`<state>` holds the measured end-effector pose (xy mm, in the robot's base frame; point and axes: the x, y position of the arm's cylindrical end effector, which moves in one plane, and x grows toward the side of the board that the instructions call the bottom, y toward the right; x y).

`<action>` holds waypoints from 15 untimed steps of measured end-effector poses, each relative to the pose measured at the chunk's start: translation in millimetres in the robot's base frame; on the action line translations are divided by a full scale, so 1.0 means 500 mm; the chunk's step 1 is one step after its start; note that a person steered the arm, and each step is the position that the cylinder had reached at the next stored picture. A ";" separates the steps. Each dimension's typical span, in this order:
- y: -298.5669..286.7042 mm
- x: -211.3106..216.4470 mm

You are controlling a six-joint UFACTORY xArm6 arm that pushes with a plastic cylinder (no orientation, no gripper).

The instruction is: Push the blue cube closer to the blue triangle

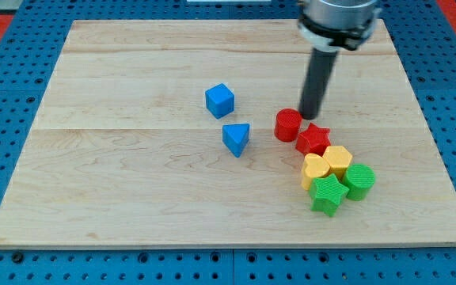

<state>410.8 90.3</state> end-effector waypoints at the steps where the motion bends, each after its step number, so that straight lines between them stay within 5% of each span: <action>1: -0.124 -0.025; 5: -0.427 -0.166; 9: -0.236 -0.048; 15: -0.233 0.050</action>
<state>435.5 -26.4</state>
